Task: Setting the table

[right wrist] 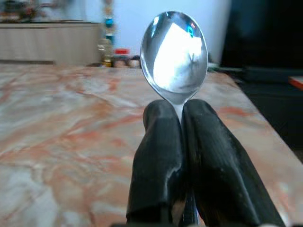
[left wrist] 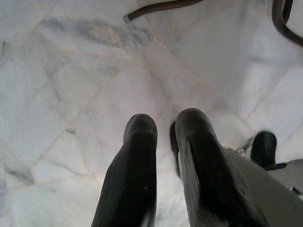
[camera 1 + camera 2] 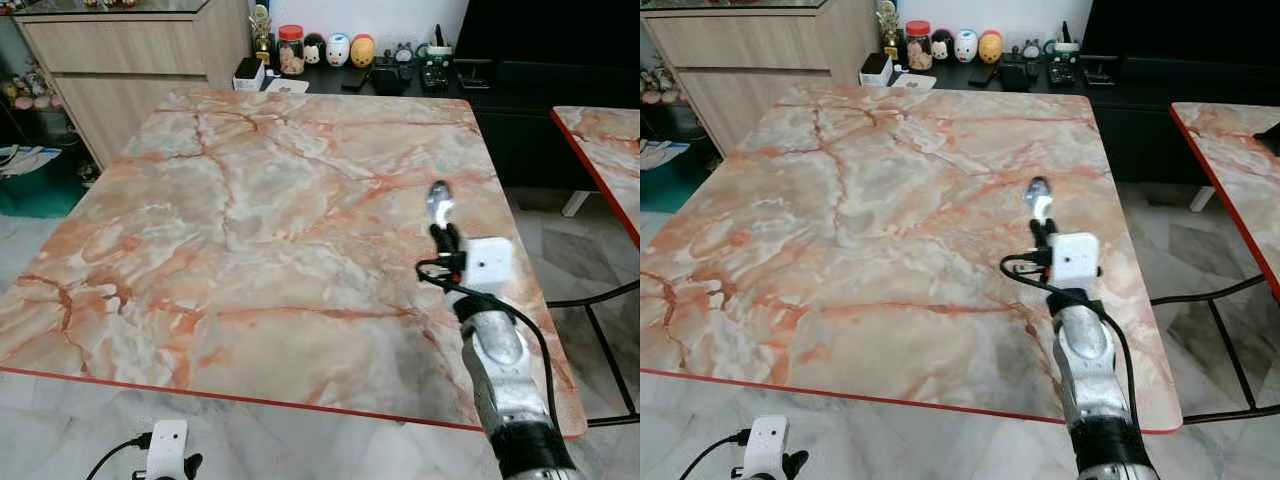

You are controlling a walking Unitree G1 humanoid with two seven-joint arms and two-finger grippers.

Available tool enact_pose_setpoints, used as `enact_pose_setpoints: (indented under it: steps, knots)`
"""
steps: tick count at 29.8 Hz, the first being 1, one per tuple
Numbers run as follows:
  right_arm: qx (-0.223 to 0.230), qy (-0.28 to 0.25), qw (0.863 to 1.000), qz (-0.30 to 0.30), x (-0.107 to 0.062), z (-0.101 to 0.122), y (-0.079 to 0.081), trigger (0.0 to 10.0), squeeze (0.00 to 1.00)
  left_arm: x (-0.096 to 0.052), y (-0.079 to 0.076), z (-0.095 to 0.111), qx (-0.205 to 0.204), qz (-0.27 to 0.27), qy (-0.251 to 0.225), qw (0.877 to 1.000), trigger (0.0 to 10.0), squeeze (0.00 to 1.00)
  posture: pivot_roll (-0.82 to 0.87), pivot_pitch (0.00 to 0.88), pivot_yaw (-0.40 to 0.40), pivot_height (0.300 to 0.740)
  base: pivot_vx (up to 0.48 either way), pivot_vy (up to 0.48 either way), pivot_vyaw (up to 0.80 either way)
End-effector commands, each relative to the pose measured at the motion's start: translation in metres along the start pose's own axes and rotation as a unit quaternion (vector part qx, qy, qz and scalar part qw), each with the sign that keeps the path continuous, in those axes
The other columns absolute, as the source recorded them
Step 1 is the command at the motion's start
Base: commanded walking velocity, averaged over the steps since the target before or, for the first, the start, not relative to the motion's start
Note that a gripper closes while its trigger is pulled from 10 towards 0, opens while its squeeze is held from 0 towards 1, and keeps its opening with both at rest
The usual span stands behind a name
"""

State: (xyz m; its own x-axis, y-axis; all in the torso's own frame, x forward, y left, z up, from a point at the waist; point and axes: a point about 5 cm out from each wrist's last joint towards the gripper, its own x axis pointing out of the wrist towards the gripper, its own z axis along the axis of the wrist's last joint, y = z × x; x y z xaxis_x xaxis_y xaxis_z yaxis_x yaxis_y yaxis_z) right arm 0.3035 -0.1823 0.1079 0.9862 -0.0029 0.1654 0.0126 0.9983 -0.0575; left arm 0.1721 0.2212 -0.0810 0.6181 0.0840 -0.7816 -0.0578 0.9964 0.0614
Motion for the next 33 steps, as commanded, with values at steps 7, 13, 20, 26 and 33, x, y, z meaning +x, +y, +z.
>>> enact_pose_setpoints:
  steps: [7,13,20,26,33]
  knots:
    - [-0.022,-0.015,0.999,-0.038,-0.019,0.001,-0.001,10.0,0.00,-0.004,0.003,-0.015,0.032,0.006,0.031,0.999,10.0,0.00,-0.07,0.000,-0.002,0.740,0.000,0.000,0.00]
    - [-0.019,-0.027,0.999,-0.031,-0.015,0.007,0.002,10.0,0.00,-0.005,0.005,-0.020,0.035,0.009,0.038,0.999,10.0,0.00,-0.04,0.000,-0.015,0.740,0.000,0.000,0.00]
    - [-0.022,-0.031,0.999,-0.029,-0.007,0.010,0.005,10.0,0.00,-0.006,0.006,-0.023,0.038,0.012,0.041,0.998,10.0,0.00,-0.03,0.000,-0.020,0.740,0.000,0.000,0.00]
    - [-0.044,-0.050,0.997,-0.024,-0.006,0.020,0.000,10.0,0.00,-0.008,0.004,-0.028,0.048,0.010,0.042,0.998,10.0,0.00,-0.04,0.000,-0.016,0.740,0.000,-0.092,0.00]
    - [-0.064,-0.076,0.995,-0.029,0.000,0.035,-0.006,10.0,0.00,-0.007,0.002,-0.025,0.043,0.009,0.036,0.998,10.0,0.00,-0.05,0.000,-0.018,0.740,0.000,-0.354,0.00]
